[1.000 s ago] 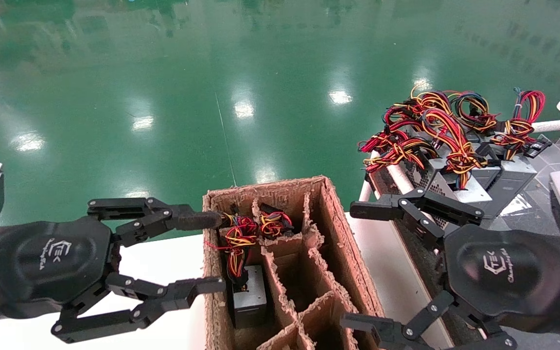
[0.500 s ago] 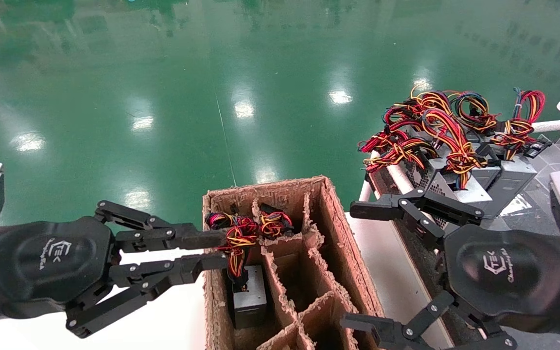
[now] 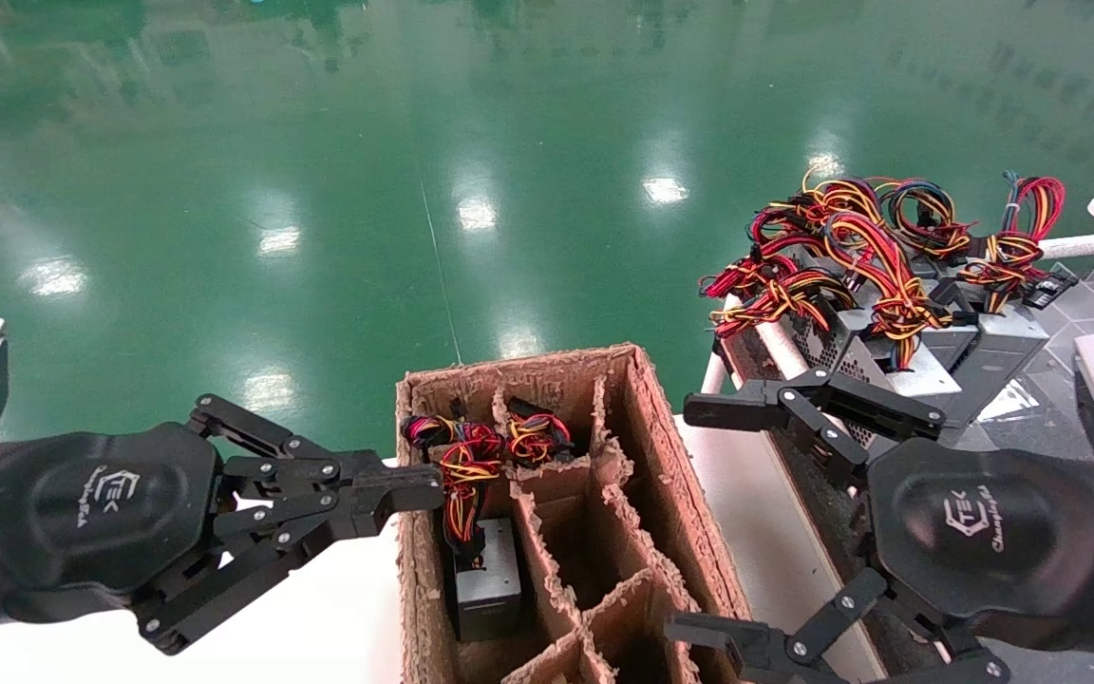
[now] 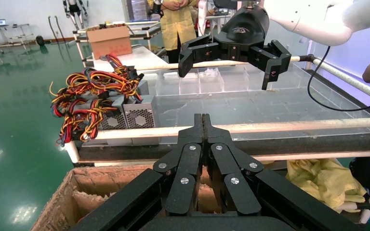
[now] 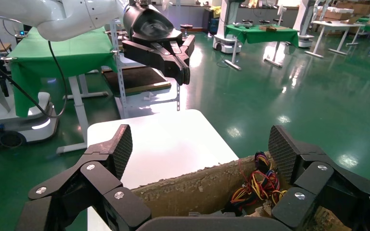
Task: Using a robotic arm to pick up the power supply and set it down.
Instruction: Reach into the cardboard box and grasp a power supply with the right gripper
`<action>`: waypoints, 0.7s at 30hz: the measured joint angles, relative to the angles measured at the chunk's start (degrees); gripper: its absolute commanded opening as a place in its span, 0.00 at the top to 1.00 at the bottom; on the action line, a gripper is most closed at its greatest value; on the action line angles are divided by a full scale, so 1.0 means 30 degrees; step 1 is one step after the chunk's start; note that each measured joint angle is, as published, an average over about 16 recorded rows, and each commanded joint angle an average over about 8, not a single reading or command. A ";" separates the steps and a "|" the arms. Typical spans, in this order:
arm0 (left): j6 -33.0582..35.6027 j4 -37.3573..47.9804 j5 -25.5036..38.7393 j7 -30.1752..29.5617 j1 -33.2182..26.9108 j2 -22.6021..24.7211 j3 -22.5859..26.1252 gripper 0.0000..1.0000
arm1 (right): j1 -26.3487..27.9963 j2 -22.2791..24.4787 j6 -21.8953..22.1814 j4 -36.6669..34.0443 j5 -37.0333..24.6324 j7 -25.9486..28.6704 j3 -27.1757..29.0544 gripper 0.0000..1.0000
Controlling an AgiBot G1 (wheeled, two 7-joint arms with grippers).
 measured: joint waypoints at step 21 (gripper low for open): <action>0.0002 0.0005 -0.0001 0.0002 -0.0002 0.0001 0.0002 0.00 | 0.0274 -0.0122 0.0678 -0.0371 -0.0963 0.0144 -0.0295 0.00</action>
